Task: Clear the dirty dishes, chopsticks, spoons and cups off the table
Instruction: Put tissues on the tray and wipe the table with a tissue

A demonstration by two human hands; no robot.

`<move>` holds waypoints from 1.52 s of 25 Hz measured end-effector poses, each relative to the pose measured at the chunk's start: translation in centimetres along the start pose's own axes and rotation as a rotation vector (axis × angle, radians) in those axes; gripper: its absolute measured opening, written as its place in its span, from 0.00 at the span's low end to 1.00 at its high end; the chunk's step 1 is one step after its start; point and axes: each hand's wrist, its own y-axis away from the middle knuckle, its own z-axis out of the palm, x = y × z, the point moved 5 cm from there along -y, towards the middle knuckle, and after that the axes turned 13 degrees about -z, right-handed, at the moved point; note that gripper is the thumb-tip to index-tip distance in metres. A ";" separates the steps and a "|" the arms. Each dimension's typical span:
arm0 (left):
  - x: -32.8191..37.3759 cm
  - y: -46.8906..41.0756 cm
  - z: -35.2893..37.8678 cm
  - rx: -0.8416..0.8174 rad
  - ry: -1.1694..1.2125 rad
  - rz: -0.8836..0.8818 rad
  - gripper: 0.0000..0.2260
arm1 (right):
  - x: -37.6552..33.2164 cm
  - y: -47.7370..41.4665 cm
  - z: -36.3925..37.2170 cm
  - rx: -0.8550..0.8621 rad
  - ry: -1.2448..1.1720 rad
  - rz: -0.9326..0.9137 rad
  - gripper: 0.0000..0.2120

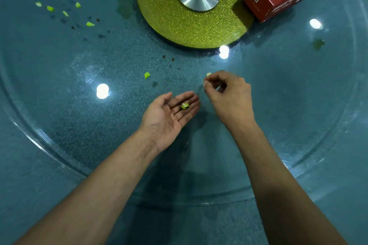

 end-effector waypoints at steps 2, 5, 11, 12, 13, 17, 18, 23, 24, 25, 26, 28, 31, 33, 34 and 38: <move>0.0 0.1 -0.1 -0.004 -0.003 -0.008 0.23 | 0.5 -0.7 0.1 -0.016 0.209 -0.007 0.07; -0.1 0.3 -0.3 -0.007 0.005 -0.020 0.24 | 0.6 -1.4 1.1 -0.111 0.396 -0.045 0.09; 0.6 0.2 -0.1 -0.009 -0.001 -0.010 0.25 | 1.1 -1.4 1.5 -0.122 0.354 -0.018 0.04; 0.7 0.1 0.0 -0.004 -0.002 -0.007 0.25 | 0.9 -1.2 1.6 -0.111 0.267 -0.010 0.05; 0.8 0.0 0.1 -0.001 -0.003 -0.003 0.25 | 0.7 -1.0 1.7 -0.096 0.180 -0.011 0.07; 1.3 -0.5 0.1 0.024 -0.023 0.038 0.24 | 1.0 0.0 1.7 -0.023 0.103 0.005 0.07; 1.4 -0.5 0.0 0.030 -0.026 0.047 0.24 | 1.1 -0.1 1.6 -0.011 0.112 0.011 0.06; 1.7 -0.2 -0.4 0.029 -0.037 0.039 0.25 | 0.5 -1.3 2.0 -0.120 0.360 -0.080 0.09; 1.6 -0.2 -0.4 0.027 -0.036 0.031 0.25 | 0.4 -1.4 1.9 -0.129 0.388 -0.078 0.08; 1.5 -0.2 -0.4 0.021 -0.032 0.028 0.25 | 0.5 -1.5 1.9 -0.134 0.400 -0.063 0.07; 1.6 -0.2 -0.4 0.015 -0.031 0.029 0.25 | 0.6 -1.5 1.9 -0.140 0.408 -0.045 0.07; 1.7 -0.3 -0.3 0.028 -0.052 0.033 0.25 | 0.6 -1.4 2.0 -0.142 0.419 -0.033 0.06; 1.6 -0.6 0.2 0.063 -0.081 0.025 0.25 | 0.1 -0.9 1.8 -0.115 0.219 -0.005 0.05; 1.6 -0.9 0.6 0.081 -0.082 0.017 0.24 | -1.0 -0.4 1.5 -0.110 0.082 -0.058 0.02; 1.6 -1.0 0.7 0.087 -0.077 0.012 0.23 | -1.7 -0.2 1.4 -0.123 0.068 -0.099 0.02; 2.3 -1.0 0.9 0.048 -0.048 0.026 0.23 | -1.2 -0.8 0.3 -0.011 0.081 -0.052 0.04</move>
